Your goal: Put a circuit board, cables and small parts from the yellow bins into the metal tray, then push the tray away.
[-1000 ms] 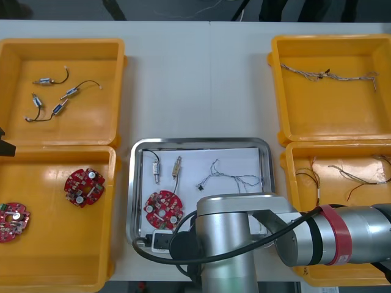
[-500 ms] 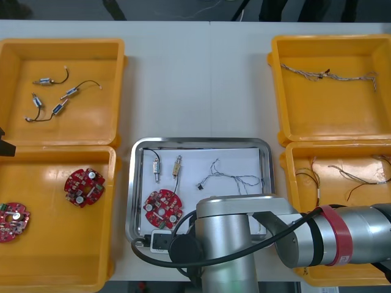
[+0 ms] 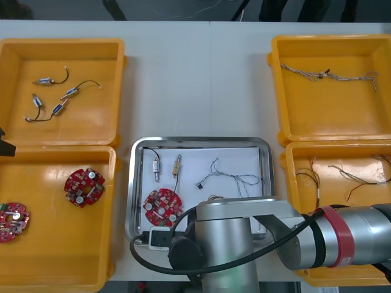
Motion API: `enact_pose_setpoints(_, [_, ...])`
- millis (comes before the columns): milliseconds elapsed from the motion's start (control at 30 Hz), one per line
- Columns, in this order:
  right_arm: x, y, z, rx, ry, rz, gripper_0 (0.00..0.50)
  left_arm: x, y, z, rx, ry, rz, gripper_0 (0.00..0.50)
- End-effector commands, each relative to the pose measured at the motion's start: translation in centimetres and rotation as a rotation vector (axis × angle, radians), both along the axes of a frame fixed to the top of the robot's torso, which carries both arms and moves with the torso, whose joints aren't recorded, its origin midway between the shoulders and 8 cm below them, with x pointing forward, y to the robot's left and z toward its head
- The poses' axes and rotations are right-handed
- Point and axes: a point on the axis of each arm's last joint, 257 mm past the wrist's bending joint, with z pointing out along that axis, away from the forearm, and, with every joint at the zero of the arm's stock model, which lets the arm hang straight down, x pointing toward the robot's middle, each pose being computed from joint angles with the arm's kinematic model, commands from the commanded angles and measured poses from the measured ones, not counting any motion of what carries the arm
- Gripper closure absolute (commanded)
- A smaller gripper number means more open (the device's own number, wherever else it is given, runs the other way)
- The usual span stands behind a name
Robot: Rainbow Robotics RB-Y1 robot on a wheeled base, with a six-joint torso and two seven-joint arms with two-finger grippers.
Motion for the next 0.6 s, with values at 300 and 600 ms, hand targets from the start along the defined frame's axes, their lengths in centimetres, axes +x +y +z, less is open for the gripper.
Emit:
enact_pose_setpoints(300, [-1.49,1.63,1.79,0.033,-0.021,0.042,0.0,-0.49,1.39,1.4,0.077,-0.017,-0.035,0.0])
enact_pose_setpoints(600, [-1.81,1.39,1.41,0.019,-0.004,0.048,0.0,-0.49,1.39,1.4,0.077,-0.017,-0.035,0.0])
